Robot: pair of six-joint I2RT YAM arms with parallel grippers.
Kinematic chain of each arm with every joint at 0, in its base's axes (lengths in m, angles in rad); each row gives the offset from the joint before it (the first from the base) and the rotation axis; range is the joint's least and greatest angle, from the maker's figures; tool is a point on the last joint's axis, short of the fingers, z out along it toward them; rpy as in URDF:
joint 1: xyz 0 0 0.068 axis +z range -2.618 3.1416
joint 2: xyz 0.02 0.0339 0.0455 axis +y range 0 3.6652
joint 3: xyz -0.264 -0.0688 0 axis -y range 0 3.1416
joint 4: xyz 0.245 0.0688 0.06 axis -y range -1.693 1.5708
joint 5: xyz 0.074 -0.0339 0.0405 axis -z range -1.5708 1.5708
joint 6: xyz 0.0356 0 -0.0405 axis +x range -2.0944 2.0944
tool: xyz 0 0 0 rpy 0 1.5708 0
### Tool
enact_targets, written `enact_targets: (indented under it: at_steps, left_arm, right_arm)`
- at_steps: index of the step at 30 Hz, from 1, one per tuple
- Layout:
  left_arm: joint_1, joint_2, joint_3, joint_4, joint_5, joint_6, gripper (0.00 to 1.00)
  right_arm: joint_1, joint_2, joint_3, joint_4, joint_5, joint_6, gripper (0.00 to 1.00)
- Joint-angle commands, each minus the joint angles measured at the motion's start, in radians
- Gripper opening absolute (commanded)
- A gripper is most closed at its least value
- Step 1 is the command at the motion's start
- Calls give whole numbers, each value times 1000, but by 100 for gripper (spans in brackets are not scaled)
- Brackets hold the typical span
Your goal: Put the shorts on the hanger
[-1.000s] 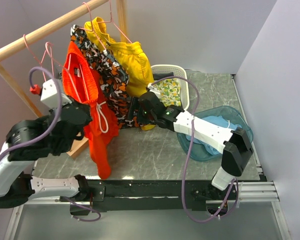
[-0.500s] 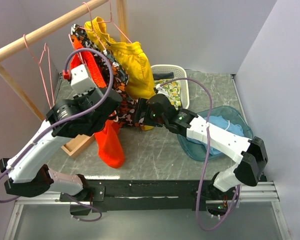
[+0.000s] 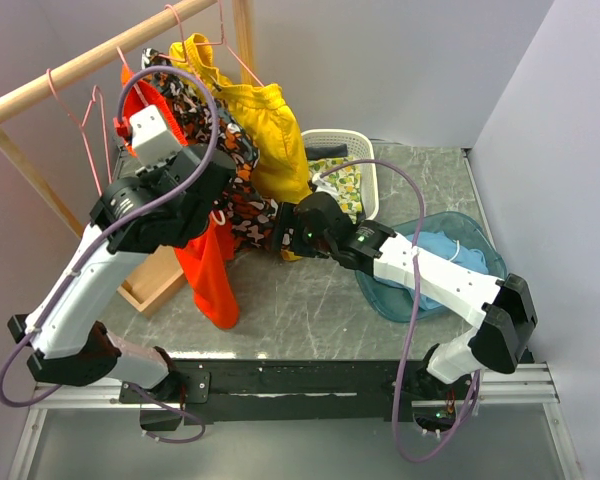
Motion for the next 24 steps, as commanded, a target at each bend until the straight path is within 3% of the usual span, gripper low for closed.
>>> enact_targets:
  at_steps: [1,11,24]
  left_arm:
    - [25,26,49,72,-53,65,1]
    - [99,106,152,88,-53,94,1]
    - [213,120,175,141,-30,168,1]
  right_arm:
    - [9,-48,7,-3,8,-18,100]
    - [9,-67,10,-15,9,-32,100]
    - [9,-62,18,-36,6,-39,100]
